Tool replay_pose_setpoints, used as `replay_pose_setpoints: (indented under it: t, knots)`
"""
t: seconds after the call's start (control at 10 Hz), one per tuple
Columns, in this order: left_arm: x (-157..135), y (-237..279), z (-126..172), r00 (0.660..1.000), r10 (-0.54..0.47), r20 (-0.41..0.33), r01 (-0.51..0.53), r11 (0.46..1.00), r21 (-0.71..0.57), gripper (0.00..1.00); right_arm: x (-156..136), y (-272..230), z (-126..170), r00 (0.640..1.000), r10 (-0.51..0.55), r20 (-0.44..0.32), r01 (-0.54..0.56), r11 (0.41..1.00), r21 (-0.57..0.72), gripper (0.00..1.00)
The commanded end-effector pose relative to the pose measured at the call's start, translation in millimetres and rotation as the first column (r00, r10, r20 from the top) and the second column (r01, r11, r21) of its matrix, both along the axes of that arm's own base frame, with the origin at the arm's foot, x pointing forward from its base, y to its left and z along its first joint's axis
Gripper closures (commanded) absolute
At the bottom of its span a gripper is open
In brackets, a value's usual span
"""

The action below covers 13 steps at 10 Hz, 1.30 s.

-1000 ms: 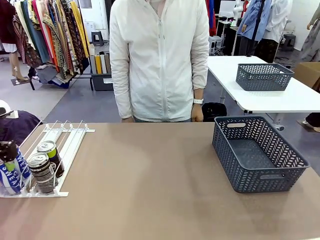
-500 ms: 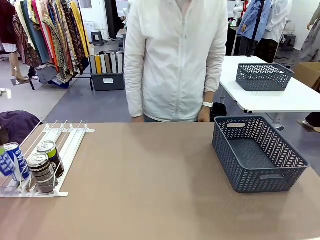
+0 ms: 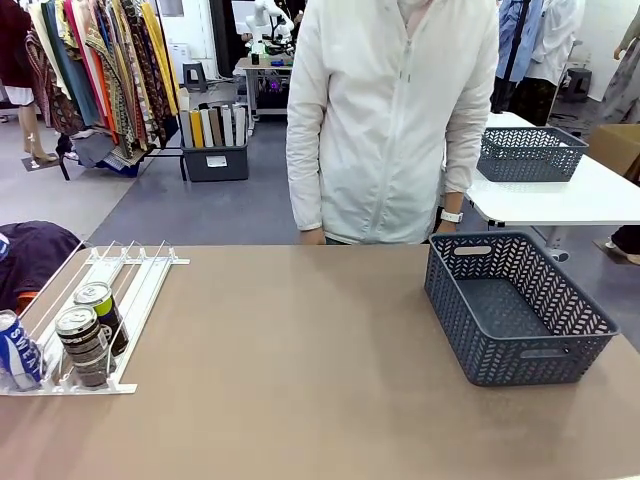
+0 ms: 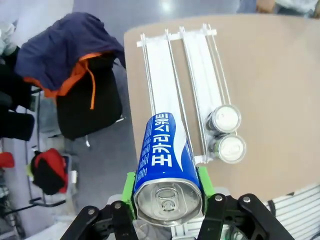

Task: Retrieve and store the cans from the dispenser.
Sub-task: Pick up one can from the Automatic Can Dispenser and place it in the middle of the table.

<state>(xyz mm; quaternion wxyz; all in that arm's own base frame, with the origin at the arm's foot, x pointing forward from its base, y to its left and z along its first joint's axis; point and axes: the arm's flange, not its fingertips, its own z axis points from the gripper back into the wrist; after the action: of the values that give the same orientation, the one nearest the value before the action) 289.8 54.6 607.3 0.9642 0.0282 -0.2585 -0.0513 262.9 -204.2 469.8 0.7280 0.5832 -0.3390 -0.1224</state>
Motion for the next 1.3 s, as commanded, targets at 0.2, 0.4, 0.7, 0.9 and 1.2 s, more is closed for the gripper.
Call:
replay_pose_setpoints:
  t: [0.2, 0.4, 0.7, 0.9, 1.2]
  knots:
    - [0.0, 0.0, 0.0, 1.000, 0.000, 0.000, 0.000, 1.000, 0.000, 1.00, 3.3, -1.1, 5.1, 1.000, -0.011, 0.022, 0.010, 1.000, 0.015, 0.00]
    - [0.0, 0.0, 0.0, 1.000, 0.000, 0.000, 0.000, 1.000, 0.000, 1.00, 3.3, -1.1, 5.1, 1.000, -0.011, 0.022, 0.010, 1.000, 0.015, 0.00]
    - [24.5, -18.9, -5.4, 0.997, -0.021, -0.075, 0.007, 0.983, -0.183, 1.00, 3.3, -1.1, 5.1, 1.000, -0.011, 0.022, 0.010, 1.000, 0.015, 0.00]
    - [83.5, -100.6, 8.9, 0.958, -0.261, -0.116, 0.241, 0.956, -0.165, 1.00, 3.3, -1.1, 5.1, 1.000, -0.011, 0.022, 0.010, 1.000, 0.015, 0.00]
    - [139.5, -261.5, -15.0, 0.800, -0.557, -0.221, 0.533, 0.830, -0.162, 1.00, 3.3, -1.1, 5.1, 1.000, -0.011, 0.022, 0.010, 1.000, 0.015, 0.00]
